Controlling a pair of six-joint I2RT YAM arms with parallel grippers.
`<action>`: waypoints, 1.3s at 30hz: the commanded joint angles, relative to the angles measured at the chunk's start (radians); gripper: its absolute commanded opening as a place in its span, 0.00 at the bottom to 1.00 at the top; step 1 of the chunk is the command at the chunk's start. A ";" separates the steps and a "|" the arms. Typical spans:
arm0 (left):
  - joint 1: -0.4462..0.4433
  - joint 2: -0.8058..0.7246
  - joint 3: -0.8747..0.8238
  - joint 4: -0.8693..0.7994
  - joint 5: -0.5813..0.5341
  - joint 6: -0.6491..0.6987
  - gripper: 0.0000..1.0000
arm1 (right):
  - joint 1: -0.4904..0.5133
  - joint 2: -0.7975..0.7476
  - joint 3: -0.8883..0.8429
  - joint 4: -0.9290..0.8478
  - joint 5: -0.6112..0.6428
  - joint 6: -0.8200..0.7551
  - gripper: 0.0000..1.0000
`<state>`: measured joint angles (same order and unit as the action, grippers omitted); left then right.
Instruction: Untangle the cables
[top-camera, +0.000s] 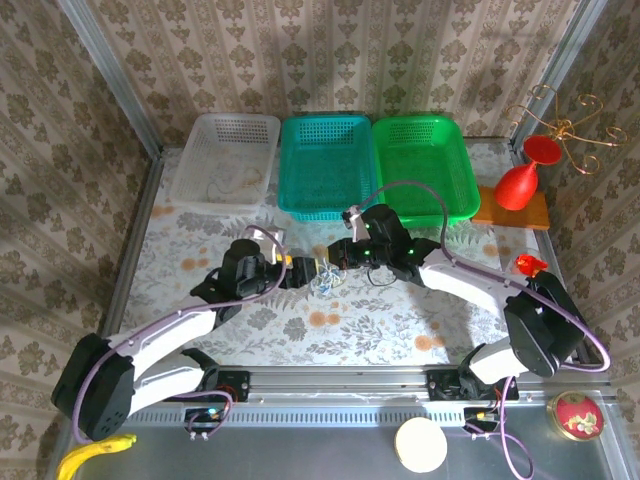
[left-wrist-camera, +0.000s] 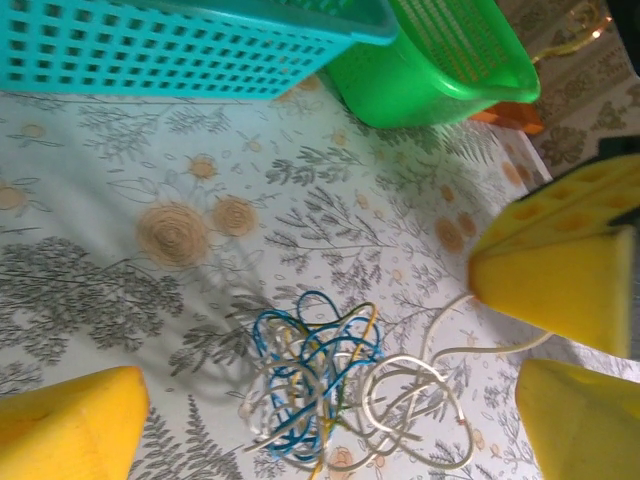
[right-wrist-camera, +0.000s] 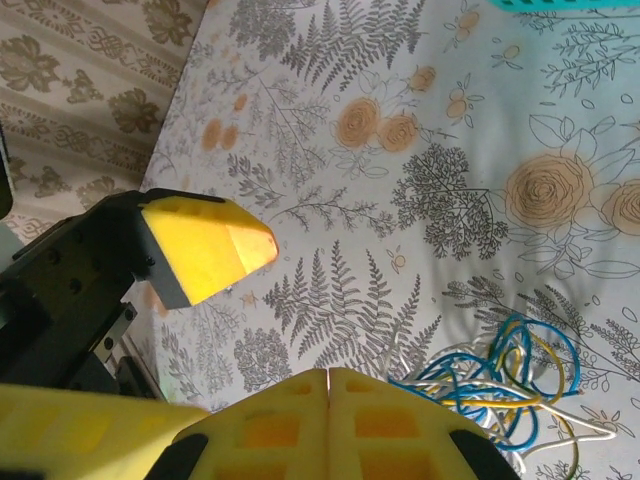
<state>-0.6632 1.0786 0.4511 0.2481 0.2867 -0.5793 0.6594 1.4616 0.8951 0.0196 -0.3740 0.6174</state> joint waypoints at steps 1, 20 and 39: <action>-0.026 0.037 -0.009 0.059 0.038 0.050 0.93 | 0.005 0.021 0.024 0.020 0.004 -0.001 0.00; -0.061 0.343 -0.012 0.373 0.087 0.036 0.52 | 0.003 0.011 0.025 0.041 0.018 0.021 0.00; -0.069 0.331 -0.098 0.397 0.005 0.005 0.00 | -0.076 -0.097 0.086 0.038 0.008 0.038 0.00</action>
<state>-0.7280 1.4612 0.3611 0.6720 0.3233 -0.5835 0.5846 1.4086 0.9501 0.0353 -0.3710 0.6407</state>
